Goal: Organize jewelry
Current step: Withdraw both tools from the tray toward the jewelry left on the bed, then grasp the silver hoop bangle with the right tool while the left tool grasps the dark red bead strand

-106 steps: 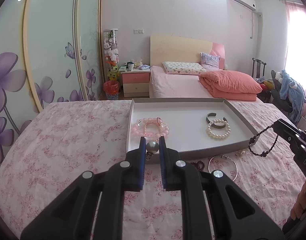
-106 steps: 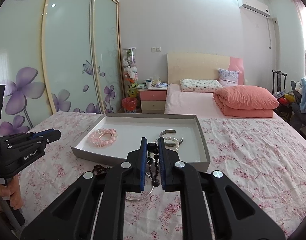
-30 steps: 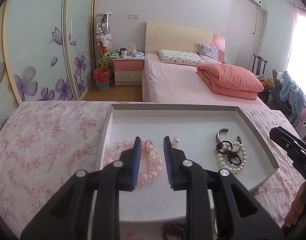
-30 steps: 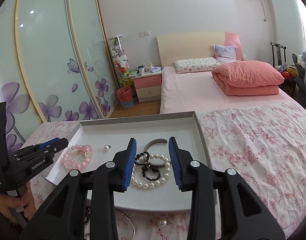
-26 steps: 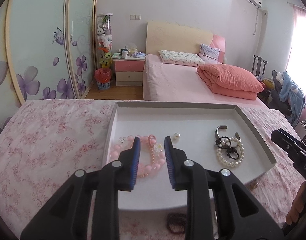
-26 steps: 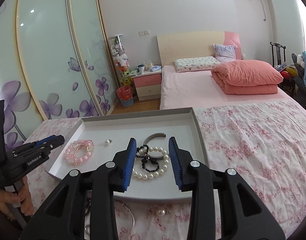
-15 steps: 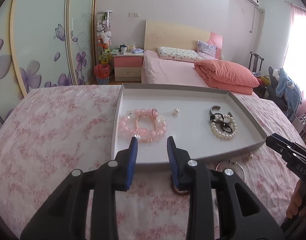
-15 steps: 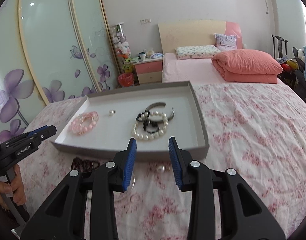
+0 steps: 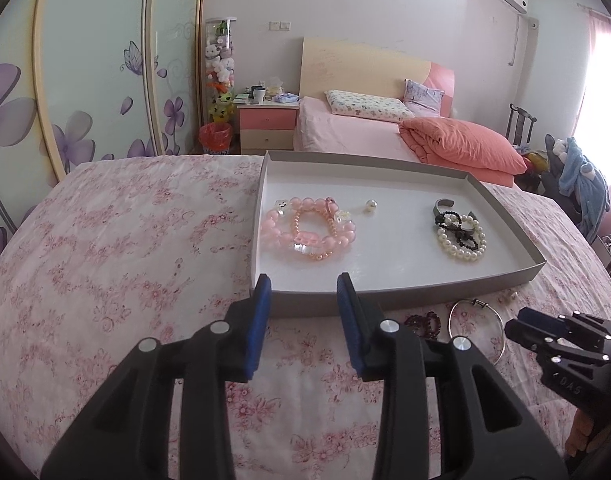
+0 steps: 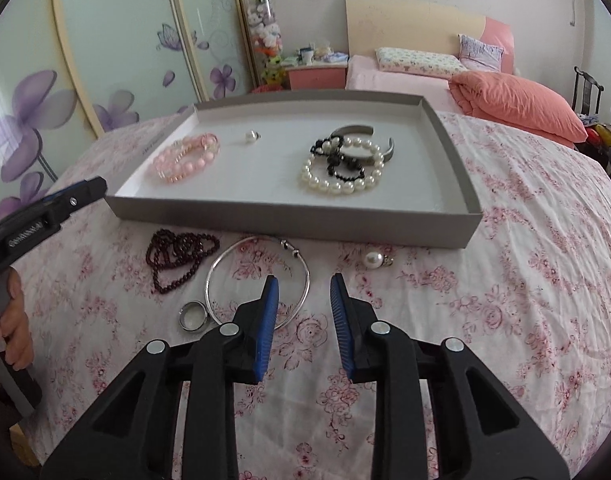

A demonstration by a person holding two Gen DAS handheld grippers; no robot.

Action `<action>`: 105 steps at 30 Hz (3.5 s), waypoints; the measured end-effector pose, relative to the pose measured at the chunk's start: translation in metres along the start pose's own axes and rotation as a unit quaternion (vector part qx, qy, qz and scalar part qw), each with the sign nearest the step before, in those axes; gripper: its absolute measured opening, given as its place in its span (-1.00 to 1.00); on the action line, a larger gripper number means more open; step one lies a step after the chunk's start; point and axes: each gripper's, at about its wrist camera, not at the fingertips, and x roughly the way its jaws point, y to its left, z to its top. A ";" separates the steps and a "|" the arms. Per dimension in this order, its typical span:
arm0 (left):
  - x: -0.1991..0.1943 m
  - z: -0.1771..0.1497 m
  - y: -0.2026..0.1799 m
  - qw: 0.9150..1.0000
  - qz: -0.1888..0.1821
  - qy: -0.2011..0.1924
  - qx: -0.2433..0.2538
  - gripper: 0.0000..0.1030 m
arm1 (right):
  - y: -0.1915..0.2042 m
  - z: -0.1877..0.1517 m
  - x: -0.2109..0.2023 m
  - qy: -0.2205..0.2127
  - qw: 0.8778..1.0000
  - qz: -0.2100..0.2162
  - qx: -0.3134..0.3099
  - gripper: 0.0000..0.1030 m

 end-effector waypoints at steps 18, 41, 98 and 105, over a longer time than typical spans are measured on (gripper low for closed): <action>0.000 -0.002 0.002 1.000 -0.001 0.001 -0.002 -0.26 | -0.043 -0.021 -0.013 0.014 0.993 -0.111 0.042 -0.50; 0.002 -0.007 -0.010 1.000 -0.007 0.010 0.009 -0.08 | -0.015 -0.015 0.001 0.027 0.998 -0.060 0.008 0.35; 0.051 -0.023 -0.080 0.989 -0.026 0.111 0.092 -0.72 | -0.026 -0.031 -0.015 0.026 0.997 -0.070 0.021 0.36; 0.033 -0.032 -0.044 0.990 -0.011 0.114 0.081 -0.75 | -0.024 -0.031 -0.015 0.026 0.997 -0.071 0.019 0.39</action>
